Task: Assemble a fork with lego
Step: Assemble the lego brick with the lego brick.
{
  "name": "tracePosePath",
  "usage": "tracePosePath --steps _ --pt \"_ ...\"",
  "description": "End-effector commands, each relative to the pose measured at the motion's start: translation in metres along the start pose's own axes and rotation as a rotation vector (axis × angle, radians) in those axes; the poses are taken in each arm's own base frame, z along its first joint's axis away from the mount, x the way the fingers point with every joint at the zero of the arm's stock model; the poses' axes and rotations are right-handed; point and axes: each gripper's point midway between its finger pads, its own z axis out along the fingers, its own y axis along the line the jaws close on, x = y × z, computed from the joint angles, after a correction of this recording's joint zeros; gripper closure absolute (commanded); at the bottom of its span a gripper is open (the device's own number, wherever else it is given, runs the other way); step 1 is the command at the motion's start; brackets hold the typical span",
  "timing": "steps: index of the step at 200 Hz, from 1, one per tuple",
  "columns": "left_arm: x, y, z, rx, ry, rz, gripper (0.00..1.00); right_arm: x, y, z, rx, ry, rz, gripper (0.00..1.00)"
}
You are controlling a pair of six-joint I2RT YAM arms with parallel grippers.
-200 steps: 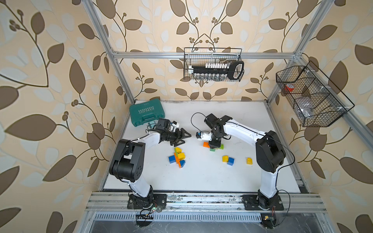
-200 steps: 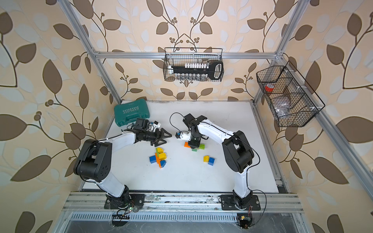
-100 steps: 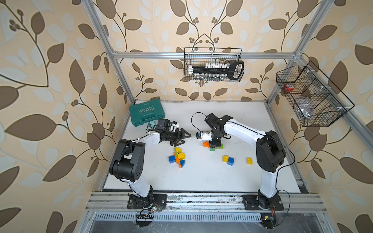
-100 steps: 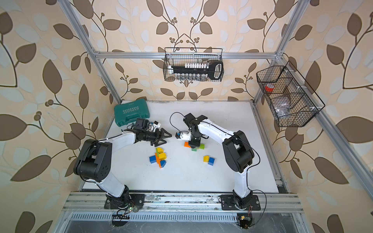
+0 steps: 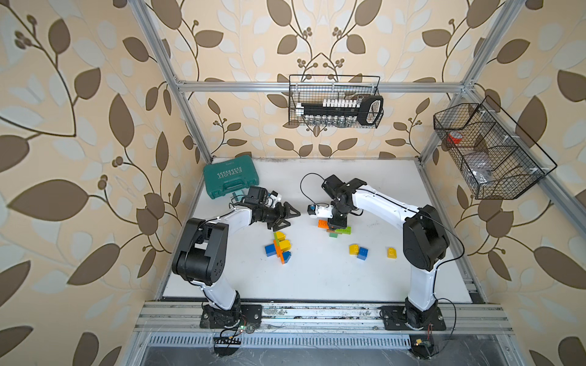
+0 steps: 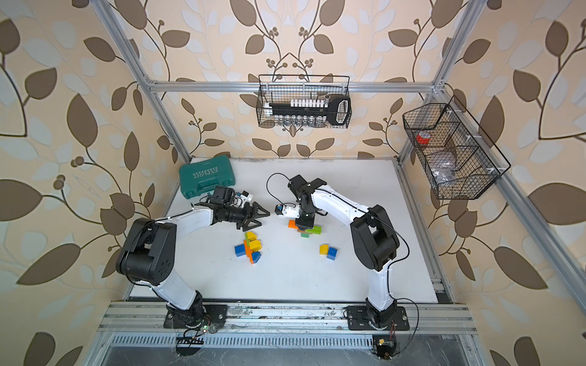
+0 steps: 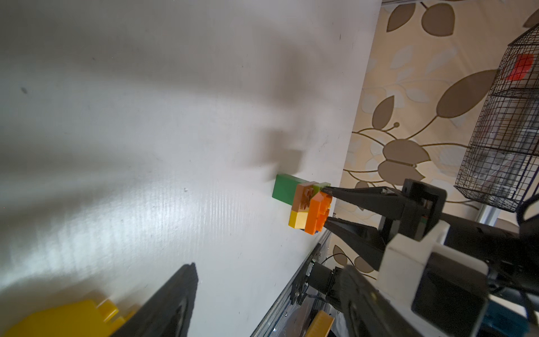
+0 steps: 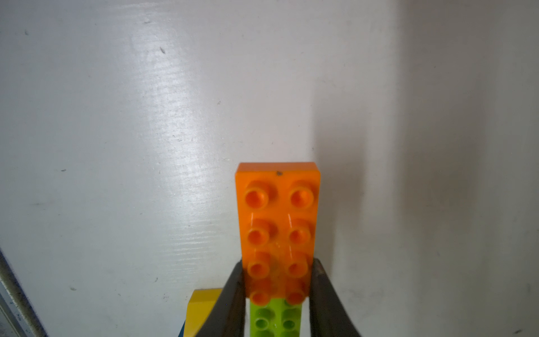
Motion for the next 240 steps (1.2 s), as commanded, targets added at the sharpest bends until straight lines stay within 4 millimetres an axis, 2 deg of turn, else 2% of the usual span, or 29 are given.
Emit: tracePosePath --steps 1,101,148,178,208,240 --pt "-0.007 -0.010 -0.005 0.027 -0.010 0.038 0.21 0.010 0.008 0.014 -0.056 0.028 0.022 0.84" --pt "-0.006 -0.008 -0.004 0.027 -0.007 0.031 0.21 0.019 0.011 0.025 -0.073 0.054 0.047 0.84" --pt "-0.007 -0.008 -0.003 0.025 -0.006 0.029 0.21 0.039 0.026 0.036 -0.080 0.130 -0.011 0.84" --pt "-0.007 -0.008 -0.003 0.028 -0.001 0.025 0.21 0.041 0.034 0.040 -0.066 0.126 -0.032 0.84" --pt "-0.007 -0.009 -0.003 0.032 -0.002 0.026 0.21 0.056 0.035 0.050 -0.053 0.183 -0.022 0.84" --pt "-0.007 -0.009 -0.005 0.023 -0.001 0.024 0.21 0.074 0.051 0.065 -0.125 0.256 0.017 0.83"
